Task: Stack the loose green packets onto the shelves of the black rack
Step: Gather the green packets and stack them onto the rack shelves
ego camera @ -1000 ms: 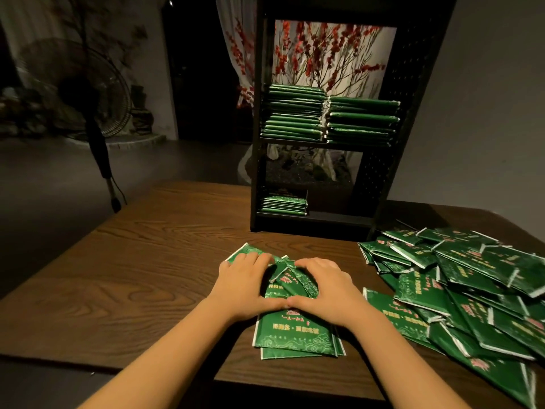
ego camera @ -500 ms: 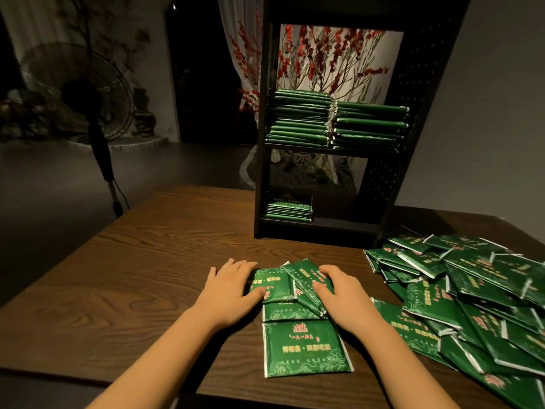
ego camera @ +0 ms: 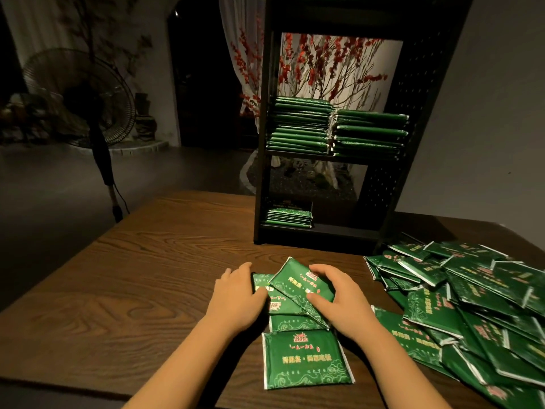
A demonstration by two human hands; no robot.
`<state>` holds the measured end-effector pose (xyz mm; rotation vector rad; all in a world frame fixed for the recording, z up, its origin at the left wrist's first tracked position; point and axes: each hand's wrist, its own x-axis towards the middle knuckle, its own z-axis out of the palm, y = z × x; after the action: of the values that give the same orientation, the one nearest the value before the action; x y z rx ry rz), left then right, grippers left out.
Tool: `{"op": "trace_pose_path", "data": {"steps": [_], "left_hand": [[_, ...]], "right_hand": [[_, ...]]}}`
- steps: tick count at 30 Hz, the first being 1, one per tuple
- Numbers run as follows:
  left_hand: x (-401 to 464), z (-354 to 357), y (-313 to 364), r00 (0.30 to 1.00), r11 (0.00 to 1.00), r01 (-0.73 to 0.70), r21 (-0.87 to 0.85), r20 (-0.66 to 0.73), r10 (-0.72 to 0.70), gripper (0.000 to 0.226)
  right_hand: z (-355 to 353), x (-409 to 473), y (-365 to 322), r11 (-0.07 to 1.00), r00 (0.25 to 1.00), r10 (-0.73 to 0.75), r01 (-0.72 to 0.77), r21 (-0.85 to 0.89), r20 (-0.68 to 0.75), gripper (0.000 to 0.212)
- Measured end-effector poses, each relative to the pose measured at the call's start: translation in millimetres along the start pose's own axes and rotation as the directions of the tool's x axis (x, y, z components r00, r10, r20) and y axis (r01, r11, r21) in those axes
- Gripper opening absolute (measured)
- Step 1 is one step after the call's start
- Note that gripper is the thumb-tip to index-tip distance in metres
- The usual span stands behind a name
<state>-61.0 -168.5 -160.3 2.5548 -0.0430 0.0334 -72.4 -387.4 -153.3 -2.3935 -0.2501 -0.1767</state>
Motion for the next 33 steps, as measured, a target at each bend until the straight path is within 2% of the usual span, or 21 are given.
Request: {"op": "trace_pose_path", "data": {"steps": [3, 5, 7, 9, 11, 14, 18, 21, 23, 31, 33], "left_hand": [[-4.5, 8.2, 5.2, 0.996, 0.987, -0.07, -0.143, -0.057, 0.063, 0.057], [-4.4, 9.5, 8.3, 0.992, 0.942, -0.058, -0.331, -0.128, 0.016, 0.049], [-3.7, 7.9, 11.6, 0.982, 0.796, 0.015, -0.605, -0.141, -0.126, 0.04], [-2.7, 6.6, 11.4, 0.966, 0.654, 0.031, -0.756, -0.146, -0.215, 0.04], [-3.0, 3.9, 8.8, 0.963, 0.651, -0.007, -0.759, -0.181, -0.201, 0.044], [-1.8, -1.6, 2.1, 0.958, 0.682, -0.033, -0.731, -0.218, -0.188, 0.046], [3.8, -9.4, -8.4, 0.917, 0.658, -0.035, -0.752, -0.286, -0.278, 0.045], [12.2, -18.4, -14.5, 0.869, 0.645, -0.036, -0.763, -0.342, -0.357, 0.041], [17.0, -25.3, -14.2, 0.857, 0.653, -0.075, -0.754, -0.384, -0.345, 0.04], [31.8, -41.8, 1.7, 0.839, 0.659, -0.169, -0.733, -0.458, -0.294, 0.04], [33.5, -45.3, 1.5, 0.832, 0.671, -0.177, -0.72, -0.474, -0.288, 0.04]], "right_hand": [[1.4, 2.7, -8.5, 0.995, 0.997, -0.078, 0.079, -0.065, 0.03, 0.052], [2.6, 5.4, -14.0, 0.989, 0.991, -0.126, 0.128, -0.071, 0.041, 0.052], [2.8, 6.9, -19.1, 0.989, 0.989, -0.143, 0.144, -0.037, 0.036, 0.053], [2.1, 8.0, -22.6, 0.991, 0.991, -0.131, 0.13, 0.009, 0.022, 0.059], [-0.5, 8.4, -24.3, 0.994, 0.996, -0.084, 0.084, 0.066, -0.002, 0.061], [-5.3, 11.1, -19.5, 0.985, 0.995, -0.014, 0.03, 0.173, -0.098, 0.046], [-11.4, 13.4, -15.5, 0.936, 0.97, 0.038, 0.05, 0.349, -0.241, 0.04], [-14.4, 14.8, -16.8, 0.833, 0.973, 0.056, 0.077, 0.547, -0.223, 0.041], [-14.5, 17.3, -21.1, 0.771, 0.979, 0.038, 0.098, 0.629, -0.199, 0.041], [-23.2, 29.0, -43.7, 0.518, 0.985, 0.064, 0.103, 0.849, -0.159, 0.035], [-27.0, 30.4, -43.1, 0.491, 0.989, 0.052, 0.097, 0.866, -0.141, 0.034]]}}
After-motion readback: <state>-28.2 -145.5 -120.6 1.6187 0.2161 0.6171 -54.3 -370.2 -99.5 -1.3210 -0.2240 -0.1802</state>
